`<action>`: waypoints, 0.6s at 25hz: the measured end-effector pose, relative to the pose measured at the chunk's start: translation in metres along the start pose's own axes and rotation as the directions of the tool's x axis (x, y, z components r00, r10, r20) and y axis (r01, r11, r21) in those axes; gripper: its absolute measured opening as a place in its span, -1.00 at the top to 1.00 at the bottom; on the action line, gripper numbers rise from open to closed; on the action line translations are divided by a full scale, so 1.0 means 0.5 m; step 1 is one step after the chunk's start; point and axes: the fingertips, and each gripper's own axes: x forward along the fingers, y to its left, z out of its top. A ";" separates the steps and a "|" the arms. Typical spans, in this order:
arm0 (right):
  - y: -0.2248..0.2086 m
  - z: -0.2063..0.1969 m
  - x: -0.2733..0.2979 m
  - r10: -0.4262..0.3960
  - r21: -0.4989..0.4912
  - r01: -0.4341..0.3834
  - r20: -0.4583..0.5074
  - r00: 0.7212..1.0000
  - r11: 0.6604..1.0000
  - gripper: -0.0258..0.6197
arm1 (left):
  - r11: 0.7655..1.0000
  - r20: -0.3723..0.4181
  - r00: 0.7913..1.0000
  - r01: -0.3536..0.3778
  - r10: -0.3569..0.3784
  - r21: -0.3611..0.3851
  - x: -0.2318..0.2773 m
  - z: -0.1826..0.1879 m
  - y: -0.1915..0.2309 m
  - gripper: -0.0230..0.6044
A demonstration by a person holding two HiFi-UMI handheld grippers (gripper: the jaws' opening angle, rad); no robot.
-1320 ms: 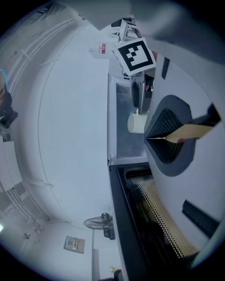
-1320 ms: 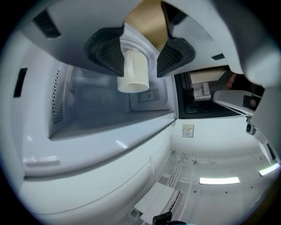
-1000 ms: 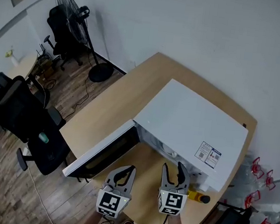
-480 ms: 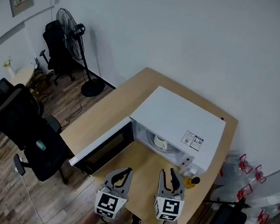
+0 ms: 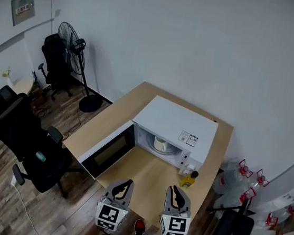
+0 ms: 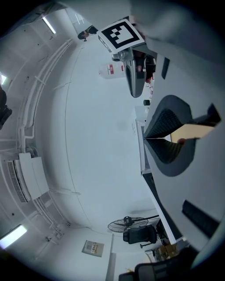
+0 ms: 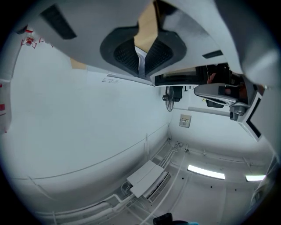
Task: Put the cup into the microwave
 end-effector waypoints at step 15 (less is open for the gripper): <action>0.065 -0.018 -0.260 -0.055 -0.011 0.055 0.007 0.998 0.998 0.85 | 1.000 -0.011 1.000 0.023 -0.023 0.012 -0.217 -0.033 -0.091 0.84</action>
